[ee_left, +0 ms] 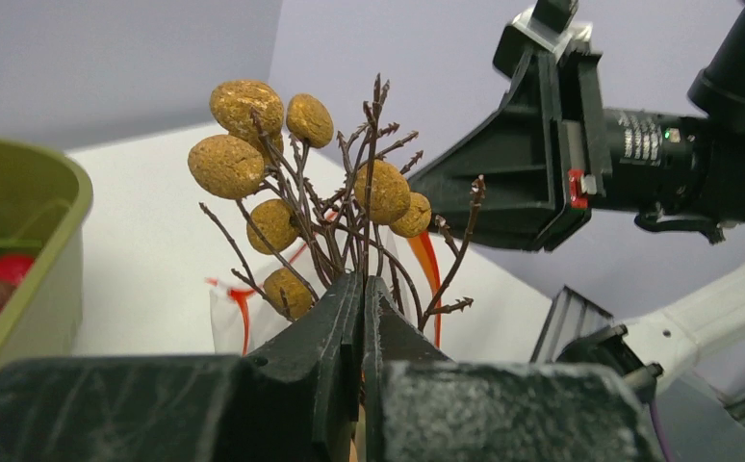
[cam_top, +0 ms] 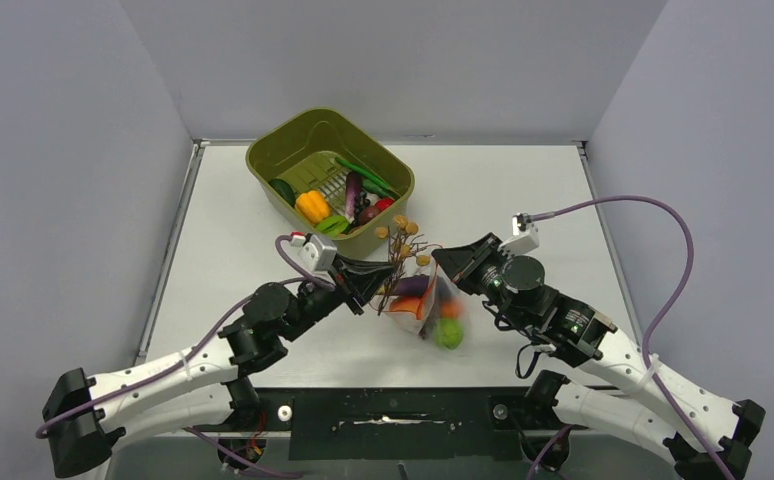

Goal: Place the food in the zip-top bag and seal the zipper
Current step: Place the fake vegetable in the zipper food storage bag.

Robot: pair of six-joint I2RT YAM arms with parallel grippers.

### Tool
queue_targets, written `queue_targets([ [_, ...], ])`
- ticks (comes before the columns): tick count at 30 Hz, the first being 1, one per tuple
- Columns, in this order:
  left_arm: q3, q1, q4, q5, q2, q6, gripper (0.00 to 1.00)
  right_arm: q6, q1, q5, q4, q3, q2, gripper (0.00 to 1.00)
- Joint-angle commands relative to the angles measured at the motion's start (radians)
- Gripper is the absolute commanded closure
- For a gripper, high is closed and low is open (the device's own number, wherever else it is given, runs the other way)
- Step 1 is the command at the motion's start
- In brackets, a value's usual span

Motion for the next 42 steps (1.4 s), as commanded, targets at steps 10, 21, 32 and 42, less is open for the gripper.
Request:
queue_targets([
  [10,0.285,-0.004,-0.723,0.068,-0.185,-0.198,1.00,-0.320,-0.005,-0.011,0.105,-0.006,-0.055,1.00],
  [21,0.467,-0.003,-0.941,0.297,-0.054,-0.258,1.00,-0.488,-0.006,-0.107,0.141,-0.017,-0.073,1.00],
  [32,0.535,0.093,-1.010,0.393,0.103,-0.257,1.00,-0.591,-0.003,-0.187,0.126,0.000,-0.034,1.00],
  [42,0.514,0.172,-0.985,0.496,0.133,-0.285,1.00,-0.628,-0.003,-0.174,0.109,-0.003,-0.062,1.00],
])
